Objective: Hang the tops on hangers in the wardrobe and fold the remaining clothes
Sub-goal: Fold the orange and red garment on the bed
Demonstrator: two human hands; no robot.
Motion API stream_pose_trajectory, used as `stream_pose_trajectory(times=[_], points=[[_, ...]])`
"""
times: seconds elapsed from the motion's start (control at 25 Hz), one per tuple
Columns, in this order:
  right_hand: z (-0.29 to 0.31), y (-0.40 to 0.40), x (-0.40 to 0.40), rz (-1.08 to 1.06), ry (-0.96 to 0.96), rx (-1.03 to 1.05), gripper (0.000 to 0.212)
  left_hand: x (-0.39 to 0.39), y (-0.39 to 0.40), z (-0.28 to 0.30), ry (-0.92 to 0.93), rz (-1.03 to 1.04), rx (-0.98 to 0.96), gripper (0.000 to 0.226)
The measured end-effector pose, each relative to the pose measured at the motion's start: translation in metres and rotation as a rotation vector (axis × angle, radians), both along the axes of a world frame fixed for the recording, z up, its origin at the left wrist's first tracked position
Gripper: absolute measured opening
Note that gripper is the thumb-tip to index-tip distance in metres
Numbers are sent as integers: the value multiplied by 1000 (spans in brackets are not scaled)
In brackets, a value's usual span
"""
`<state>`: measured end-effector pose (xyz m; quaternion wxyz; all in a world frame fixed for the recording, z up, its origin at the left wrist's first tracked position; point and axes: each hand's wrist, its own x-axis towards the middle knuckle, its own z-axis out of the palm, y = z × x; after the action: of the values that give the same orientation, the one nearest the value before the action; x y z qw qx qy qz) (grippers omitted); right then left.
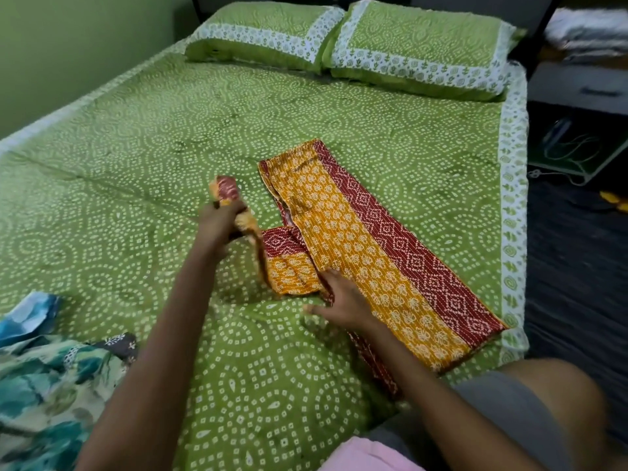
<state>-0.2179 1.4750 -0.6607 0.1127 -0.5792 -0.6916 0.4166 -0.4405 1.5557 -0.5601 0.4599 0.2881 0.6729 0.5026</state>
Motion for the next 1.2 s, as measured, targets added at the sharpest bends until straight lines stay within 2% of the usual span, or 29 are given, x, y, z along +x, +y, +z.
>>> stream_pose_trajectory(times=[0.08,0.16,0.2,0.24,0.28,0.36,0.4,0.48,0.56,0.68,0.76,0.84,0.92,0.96,1.08,1.12,1.2], points=[[22,15,14,-193,531,-180,105,69,16,24,-52,-189,59,21],[37,40,35,-293,803,-181,101,132,25,40,-122,-528,26,18],[43,52,45,-357,919,-180,84,155,31,40,-112,-731,11,14],[45,62,54,-461,1045,-204,61,172,38,37,-17,-879,26,17],[41,69,63,-588,1148,-242,42,178,48,29,174,-936,83,27],[20,70,82,-824,1244,-350,16,168,70,6,722,-888,156,43],[8,67,91,-912,1302,-402,12,155,81,-11,911,-873,90,49],[-9,62,99,-1015,1432,-438,22,126,95,-47,1050,-963,-137,65],[-8,67,101,-1065,1442,-465,32,102,100,-72,984,-1007,-204,66],[8,87,100,-1131,1273,-476,17,80,101,-83,854,-869,-111,56],[11,106,106,-1174,1169,-425,10,72,103,-85,676,-827,-134,47],[3,118,118,-1238,1169,-342,25,65,102,-88,580,-874,-104,36],[-2,115,126,-1329,1132,-313,24,57,98,-95,531,-908,-71,22],[-4,110,126,-1358,1074,-284,25,54,96,-100,526,-903,-48,19],[-1,86,100,-1439,600,3,45,51,93,-112,499,-812,-4,18],[0,73,86,-1456,505,69,46,51,92,-114,481,-791,2,21],[-2,37,50,-1286,530,1,37,51,91,-116,428,-786,7,33]])
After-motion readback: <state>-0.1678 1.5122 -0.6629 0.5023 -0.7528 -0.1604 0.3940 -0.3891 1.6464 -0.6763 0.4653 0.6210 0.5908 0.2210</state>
